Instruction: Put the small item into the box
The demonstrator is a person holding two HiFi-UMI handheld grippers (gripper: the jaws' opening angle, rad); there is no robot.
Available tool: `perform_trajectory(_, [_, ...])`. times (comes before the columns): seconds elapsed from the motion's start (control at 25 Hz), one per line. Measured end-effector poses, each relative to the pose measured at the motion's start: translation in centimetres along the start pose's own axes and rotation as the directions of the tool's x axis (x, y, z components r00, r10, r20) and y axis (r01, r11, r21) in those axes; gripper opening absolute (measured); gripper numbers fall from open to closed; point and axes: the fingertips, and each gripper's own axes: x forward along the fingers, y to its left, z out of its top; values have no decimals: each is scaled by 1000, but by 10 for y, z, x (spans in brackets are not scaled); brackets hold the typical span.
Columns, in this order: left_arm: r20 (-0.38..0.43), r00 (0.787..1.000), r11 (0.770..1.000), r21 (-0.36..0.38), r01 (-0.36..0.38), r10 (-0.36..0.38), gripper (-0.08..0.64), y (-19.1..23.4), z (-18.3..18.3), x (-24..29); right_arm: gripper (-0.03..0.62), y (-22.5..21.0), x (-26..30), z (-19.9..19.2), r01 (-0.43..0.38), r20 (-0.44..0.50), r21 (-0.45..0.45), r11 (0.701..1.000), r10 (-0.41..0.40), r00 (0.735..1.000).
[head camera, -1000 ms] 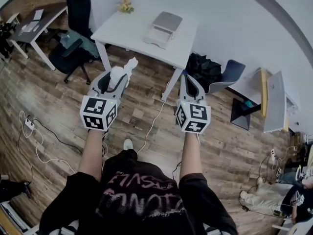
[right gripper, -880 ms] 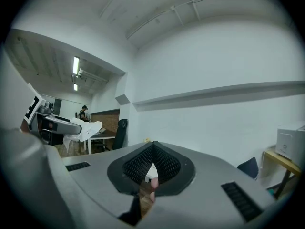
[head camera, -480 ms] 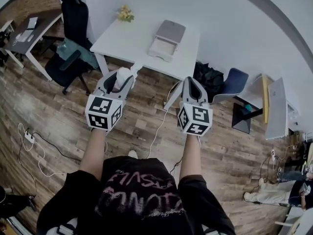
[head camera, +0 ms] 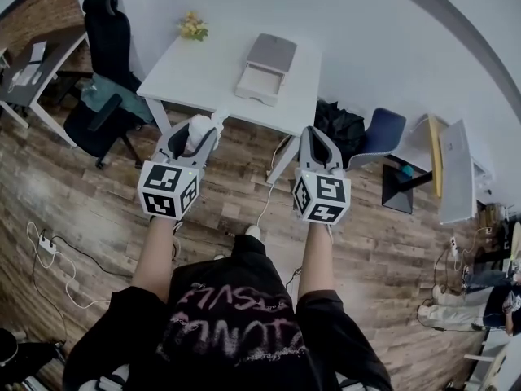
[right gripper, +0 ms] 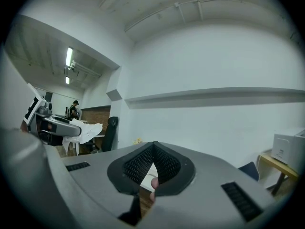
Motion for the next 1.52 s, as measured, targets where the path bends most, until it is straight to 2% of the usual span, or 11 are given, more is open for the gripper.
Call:
perform_trajectory(0.2, [-3,1000,1000,8,6,-6,183,9,0,22,9,-13,21,-6,12,1,20,1000,-12,1000])
perform_trajectory(0.56, [-25,1000,1000,4,-11,11,183,39,-3,82,9,-33,91,-10,-8,6,25,1000,8,1000])
perform_trajectory(0.76, [-50,999,1000,5,-21,21,183,54,-7,134,9,-59,140,-18,-14,-3,41,999,14,1000])
perform_trajectory(1.2, [-75,997,1000,12,-28,29,183,74,13,266,9,-132,251,-25,-40,-30,68,997,42,999])
perform_trajectory(1.52, [-78,996,998,25,-50,51,183,86,21,313,9,-144,305,-22,-102,-29,56,993,104,994])
